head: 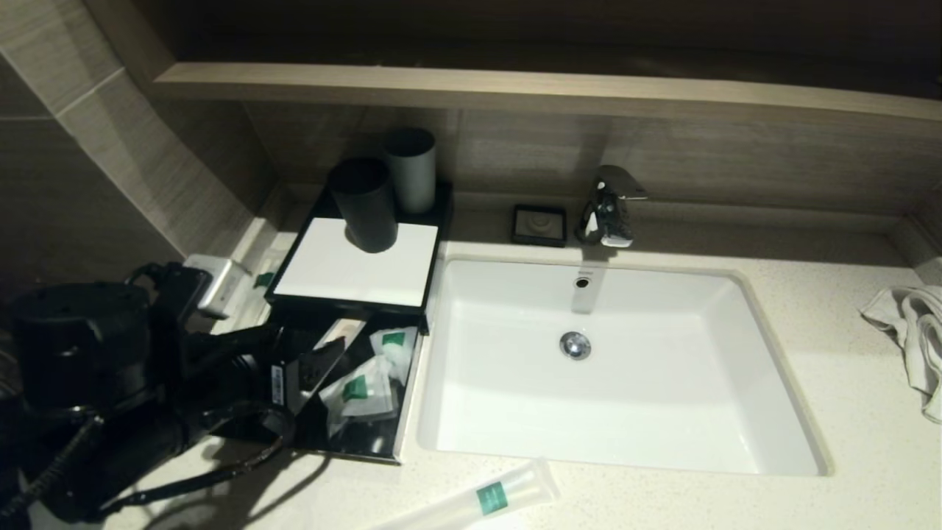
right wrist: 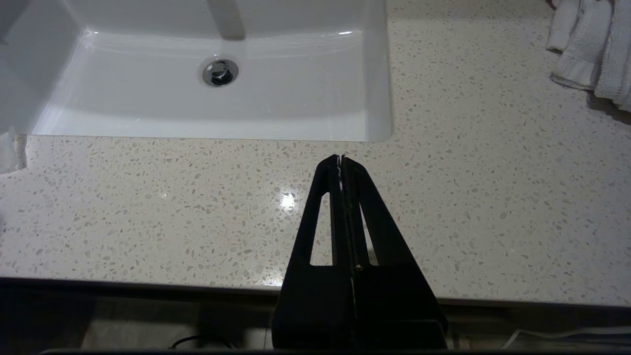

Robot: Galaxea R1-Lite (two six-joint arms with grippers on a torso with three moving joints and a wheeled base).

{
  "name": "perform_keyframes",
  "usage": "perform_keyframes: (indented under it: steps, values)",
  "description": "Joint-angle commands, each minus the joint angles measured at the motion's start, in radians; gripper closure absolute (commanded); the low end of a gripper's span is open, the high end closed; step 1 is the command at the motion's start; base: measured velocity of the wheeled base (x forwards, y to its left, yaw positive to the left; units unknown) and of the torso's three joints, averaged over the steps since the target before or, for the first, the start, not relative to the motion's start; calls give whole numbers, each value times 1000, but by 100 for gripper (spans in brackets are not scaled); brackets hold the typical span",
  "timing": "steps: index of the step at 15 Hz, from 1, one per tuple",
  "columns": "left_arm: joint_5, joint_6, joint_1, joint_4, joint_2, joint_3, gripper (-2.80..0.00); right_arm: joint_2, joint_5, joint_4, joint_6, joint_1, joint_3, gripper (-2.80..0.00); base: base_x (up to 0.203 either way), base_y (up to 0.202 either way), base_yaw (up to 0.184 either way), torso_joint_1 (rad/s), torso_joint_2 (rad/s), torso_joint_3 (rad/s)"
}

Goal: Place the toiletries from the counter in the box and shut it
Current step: Place the bathroom toiletry into the drawer, then pick up the bathroom toiletry

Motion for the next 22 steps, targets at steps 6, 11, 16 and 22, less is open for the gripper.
perform_keyframes:
  steps: [6,11,16,22]
  values:
    - [75,-21,228,-9,-2,-60,0,2,0,0,0,0,0,0,0,0,0,0,0,0]
    - [70,-18,312,-6,-7,-66,0,2,0,0,0,0,0,0,0,0,0,0,0,0]
    - [37,-13,404,5,13,-67,0,2,0,0,0,0,0,0,0,0,0,0,0,0]
    - [-86,-13,479,5,61,-68,0,0,0,0,1,0,0,0,0,0,0,0,0,0]
